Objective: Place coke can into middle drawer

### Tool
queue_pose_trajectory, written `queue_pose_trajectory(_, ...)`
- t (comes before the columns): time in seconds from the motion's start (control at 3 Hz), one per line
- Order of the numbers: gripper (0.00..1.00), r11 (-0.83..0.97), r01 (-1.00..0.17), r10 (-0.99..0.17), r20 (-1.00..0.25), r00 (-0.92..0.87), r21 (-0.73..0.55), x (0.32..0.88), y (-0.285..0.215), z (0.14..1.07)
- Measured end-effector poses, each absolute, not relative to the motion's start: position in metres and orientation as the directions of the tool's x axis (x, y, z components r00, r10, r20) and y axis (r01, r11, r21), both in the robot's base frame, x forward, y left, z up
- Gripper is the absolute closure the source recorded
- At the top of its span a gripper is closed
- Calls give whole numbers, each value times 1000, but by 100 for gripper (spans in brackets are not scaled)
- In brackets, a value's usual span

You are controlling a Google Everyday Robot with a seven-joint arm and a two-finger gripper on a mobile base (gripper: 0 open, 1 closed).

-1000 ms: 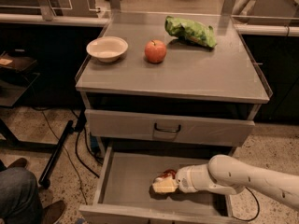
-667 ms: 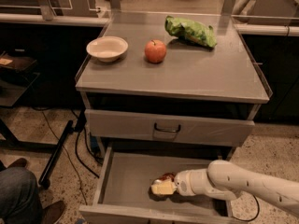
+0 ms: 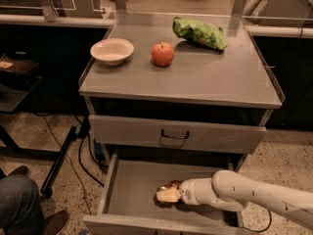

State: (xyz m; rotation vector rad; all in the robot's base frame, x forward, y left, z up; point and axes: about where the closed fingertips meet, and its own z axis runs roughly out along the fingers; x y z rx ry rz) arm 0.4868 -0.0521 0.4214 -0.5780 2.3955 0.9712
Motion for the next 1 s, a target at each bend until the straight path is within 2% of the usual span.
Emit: queue_pose_trajectory(1.0, 100, 686, -532, -264, -511, -818, 497, 447, -45, 384)
